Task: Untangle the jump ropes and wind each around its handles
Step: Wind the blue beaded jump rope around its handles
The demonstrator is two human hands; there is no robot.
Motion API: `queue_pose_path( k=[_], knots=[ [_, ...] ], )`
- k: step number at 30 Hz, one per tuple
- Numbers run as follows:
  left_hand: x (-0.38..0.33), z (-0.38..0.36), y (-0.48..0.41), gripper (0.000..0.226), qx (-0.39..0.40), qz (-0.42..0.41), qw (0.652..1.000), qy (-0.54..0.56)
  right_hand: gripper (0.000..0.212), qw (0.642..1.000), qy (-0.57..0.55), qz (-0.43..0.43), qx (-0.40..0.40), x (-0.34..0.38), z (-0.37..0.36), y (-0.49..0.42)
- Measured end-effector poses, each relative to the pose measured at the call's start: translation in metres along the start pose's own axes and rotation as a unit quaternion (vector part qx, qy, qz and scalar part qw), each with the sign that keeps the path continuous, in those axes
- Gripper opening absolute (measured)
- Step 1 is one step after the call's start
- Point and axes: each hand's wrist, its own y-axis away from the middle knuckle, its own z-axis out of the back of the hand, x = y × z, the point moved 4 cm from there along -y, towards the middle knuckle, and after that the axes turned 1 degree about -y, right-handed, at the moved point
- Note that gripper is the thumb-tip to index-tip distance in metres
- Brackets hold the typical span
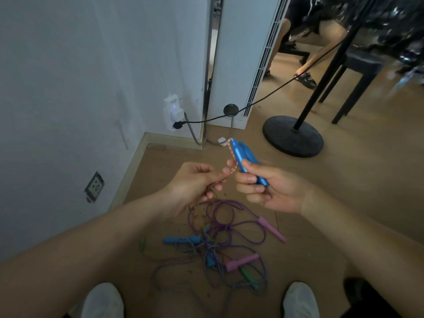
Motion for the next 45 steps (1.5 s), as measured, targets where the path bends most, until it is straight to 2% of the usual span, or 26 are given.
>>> queue_pose_path(
  k=[3, 7, 8, 10, 12, 15, 18, 21, 23, 25, 29, 37, 39, 42, 44, 45],
  knots=[
    [0.002, -0.001, 0.001, 0.030, 0.020, -0.017, 0.999, -0.033, 0.017, 0.994, 0.084, -0.006, -0.071, 0.003, 0.010, 0.002],
    [0.004, 0.008, 0.002, 0.013, 0.036, -0.090, 0.975, -0.200, 0.011, 0.948, 0.272, -0.018, -0.163, 0.003, 0.026, 0.004],
    [0.004, 0.013, 0.001, 0.010, 0.023, -0.121, 0.953, -0.276, 0.011, 0.937, 0.303, -0.026, -0.174, 0.000, 0.029, 0.005],
    [0.003, 0.018, 0.002, 0.008, 0.001, -0.185, 0.888, -0.421, 0.008, 0.915, 0.355, -0.046, -0.187, -0.005, 0.033, 0.005],
    [0.004, 0.021, 0.004, 0.007, -0.006, -0.216, 0.838, -0.501, 0.016, 0.884, 0.415, -0.077, -0.200, -0.010, 0.039, 0.004],
    [0.004, 0.024, 0.002, 0.011, 0.005, -0.227, 0.804, -0.549, 0.023, 0.849, 0.475, -0.125, -0.192, -0.018, 0.044, 0.004],
    [0.003, 0.027, -0.001, 0.012, 0.055, -0.233, 0.820, -0.520, 0.024, 0.819, 0.527, -0.149, -0.172, -0.026, 0.044, 0.003],
    [-0.002, 0.023, 0.002, 0.005, 0.094, -0.246, 0.862, -0.433, 0.039, 0.770, 0.611, -0.134, -0.123, -0.033, 0.035, -0.001],
    [-0.006, 0.017, 0.005, 0.003, 0.121, -0.242, 0.889, -0.369, 0.039, 0.751, 0.646, -0.100, -0.091, -0.040, 0.029, -0.005],
    [-0.008, 0.010, 0.006, 0.006, 0.146, -0.233, 0.904, -0.326, 0.032, 0.762, 0.640, -0.063, -0.074, -0.045, 0.019, -0.006],
    [-0.005, 0.009, -0.001, 0.007, 0.149, -0.224, 0.917, -0.296, 0.035, 0.767, 0.639, 0.001, -0.064, -0.048, 0.005, -0.005],
    [-0.001, 0.020, -0.011, 0.006, 0.132, -0.199, 0.948, -0.210, 0.015, 0.803, 0.590, 0.053, -0.070, -0.028, -0.003, 0.006],
    [0.000, 0.020, -0.012, 0.007, 0.129, -0.192, 0.958, -0.168, 0.014, 0.830, 0.551, 0.055, -0.071, -0.023, -0.001, 0.009],
    [0.003, 0.022, -0.014, 0.012, 0.105, -0.175, 0.971, -0.127, 0.006, 0.904, 0.417, 0.044, -0.082, -0.015, 0.000, 0.013],
    [0.007, 0.025, -0.014, 0.017, 0.091, -0.167, 0.975, -0.120, 0.002, 0.929, 0.353, 0.055, -0.101, -0.009, -0.001, 0.015],
    [0.009, 0.027, -0.014, 0.017, 0.085, -0.163, 0.976, -0.119, 0.007, 0.935, 0.328, 0.064, -0.120, -0.007, 0.000, 0.015]
  ],
)
